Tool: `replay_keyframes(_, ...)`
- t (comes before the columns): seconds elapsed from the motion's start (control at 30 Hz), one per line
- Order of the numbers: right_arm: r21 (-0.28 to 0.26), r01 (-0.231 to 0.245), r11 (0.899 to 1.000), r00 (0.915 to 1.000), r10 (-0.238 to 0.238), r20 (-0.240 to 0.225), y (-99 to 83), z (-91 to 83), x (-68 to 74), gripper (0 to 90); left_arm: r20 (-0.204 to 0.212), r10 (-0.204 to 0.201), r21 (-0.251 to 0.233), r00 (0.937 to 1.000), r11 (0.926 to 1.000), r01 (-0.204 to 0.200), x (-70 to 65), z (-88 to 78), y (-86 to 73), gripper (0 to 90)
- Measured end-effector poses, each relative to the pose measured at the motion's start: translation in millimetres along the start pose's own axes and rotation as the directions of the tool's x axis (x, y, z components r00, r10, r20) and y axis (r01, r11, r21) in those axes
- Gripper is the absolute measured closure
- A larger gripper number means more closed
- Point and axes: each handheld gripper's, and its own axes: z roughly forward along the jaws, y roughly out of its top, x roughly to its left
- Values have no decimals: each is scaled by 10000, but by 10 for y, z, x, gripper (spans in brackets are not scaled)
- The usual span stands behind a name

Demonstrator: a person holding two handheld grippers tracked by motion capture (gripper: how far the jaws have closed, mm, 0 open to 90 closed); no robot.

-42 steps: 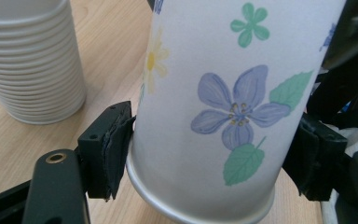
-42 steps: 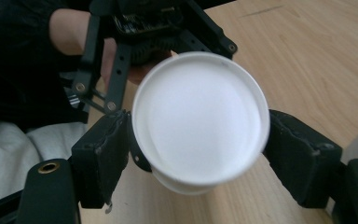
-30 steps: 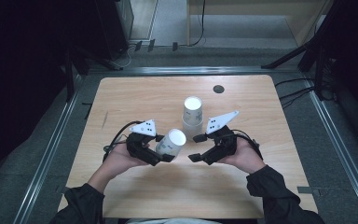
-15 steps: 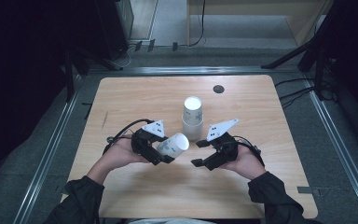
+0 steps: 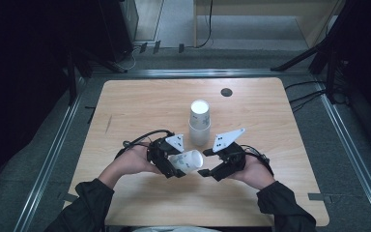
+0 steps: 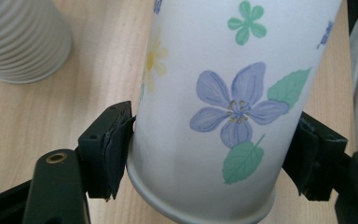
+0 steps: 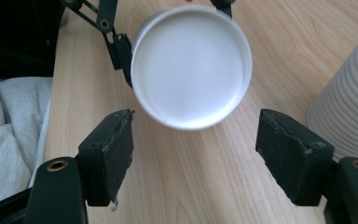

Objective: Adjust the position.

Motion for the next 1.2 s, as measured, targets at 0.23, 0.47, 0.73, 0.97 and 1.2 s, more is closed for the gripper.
replay_keyframes(0.23, -142, 350, 9993, 9991, -354, -231, 31, 47, 42, 277, 229, 212, 135, 9995, 9997, -215, -51, 47, 41, 249)
replay_keyframes(0.47, 98, 708, 9974, 9967, -703, -405, 57, 129, 91, 277, 466, 294, 288, 9985, 9991, -308, -76, 112, 60, 249)
replay_keyframes(0.73, 367, 1026, 9940, 9935, -1006, -533, 72, 199, 127, 326, 575, 358, 368, 9977, 9986, -379, -92, 139, 75, 249)
replay_keyframes(0.97, 385, 1066, 9936, 9933, -1047, -488, 81, 180, 123, 355, 637, 362, 170, 9973, 9992, -373, -83, 128, 67, 242)
replay_keyframes(1.2, 65, 857, 9963, 9958, -854, -338, 98, 69, 77, 352, 415, -35, -678, 9991, 9977, 63, -51, 45, 53, 118)
